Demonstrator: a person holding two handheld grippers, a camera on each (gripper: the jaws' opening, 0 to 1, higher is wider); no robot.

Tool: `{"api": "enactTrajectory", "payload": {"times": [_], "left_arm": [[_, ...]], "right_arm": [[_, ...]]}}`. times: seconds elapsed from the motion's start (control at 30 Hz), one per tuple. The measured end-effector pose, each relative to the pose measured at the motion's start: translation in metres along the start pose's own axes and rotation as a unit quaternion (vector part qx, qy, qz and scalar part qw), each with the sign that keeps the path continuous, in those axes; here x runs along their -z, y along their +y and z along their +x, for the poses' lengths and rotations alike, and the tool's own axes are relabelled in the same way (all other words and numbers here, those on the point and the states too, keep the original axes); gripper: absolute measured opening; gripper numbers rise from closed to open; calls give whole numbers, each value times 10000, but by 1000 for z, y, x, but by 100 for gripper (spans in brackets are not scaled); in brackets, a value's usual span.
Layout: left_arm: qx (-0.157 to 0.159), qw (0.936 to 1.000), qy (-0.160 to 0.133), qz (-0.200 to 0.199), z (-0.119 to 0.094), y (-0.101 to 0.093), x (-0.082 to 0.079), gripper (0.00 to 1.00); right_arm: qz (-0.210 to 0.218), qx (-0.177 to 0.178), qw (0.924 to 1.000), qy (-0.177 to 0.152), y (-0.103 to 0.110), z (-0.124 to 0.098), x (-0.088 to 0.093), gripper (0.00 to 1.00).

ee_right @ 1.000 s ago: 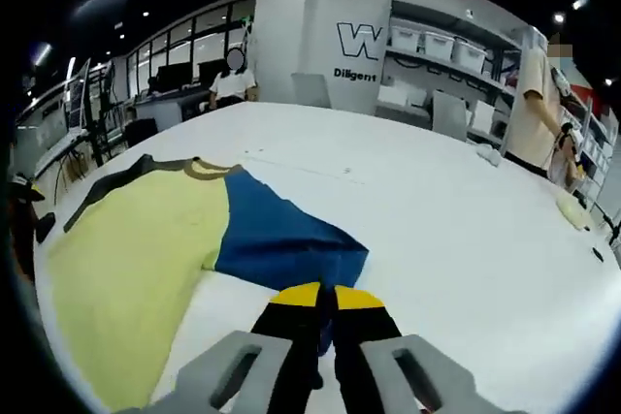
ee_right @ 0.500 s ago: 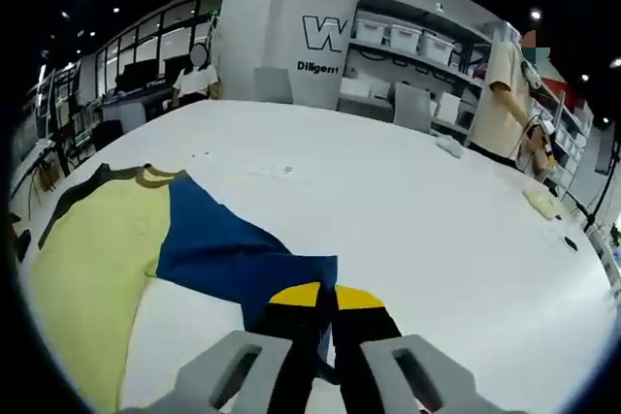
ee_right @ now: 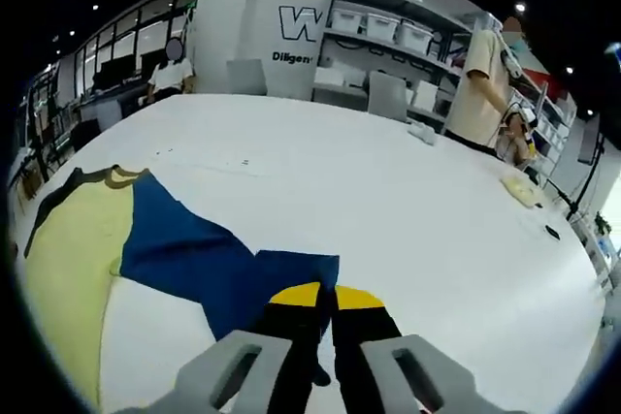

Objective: Fold the garment on the visible template until the final outline fits inside the template.

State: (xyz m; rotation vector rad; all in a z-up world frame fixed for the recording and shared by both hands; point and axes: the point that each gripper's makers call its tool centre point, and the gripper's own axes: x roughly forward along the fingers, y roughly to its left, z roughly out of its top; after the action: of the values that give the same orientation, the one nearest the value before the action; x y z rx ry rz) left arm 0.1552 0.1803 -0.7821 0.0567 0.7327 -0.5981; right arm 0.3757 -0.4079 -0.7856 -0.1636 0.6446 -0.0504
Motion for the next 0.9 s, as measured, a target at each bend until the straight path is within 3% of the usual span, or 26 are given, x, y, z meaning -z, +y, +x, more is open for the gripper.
{"api": "enactTrajectory", "payload": {"times": [0.4,0.67,0.9], "left_arm": [[10,10000,51,78,0,1,1,99],[28,9999,92,129,0,0,0,99],[26,9999,8,154,-1,-1,-3,99]], "right_arm": [[-163,41,9996,235,-20,20,-4,0],[187,-149,9986,481,-11,21,3,0],[311,-248,9983,423,-4,15,-6,0]]}}
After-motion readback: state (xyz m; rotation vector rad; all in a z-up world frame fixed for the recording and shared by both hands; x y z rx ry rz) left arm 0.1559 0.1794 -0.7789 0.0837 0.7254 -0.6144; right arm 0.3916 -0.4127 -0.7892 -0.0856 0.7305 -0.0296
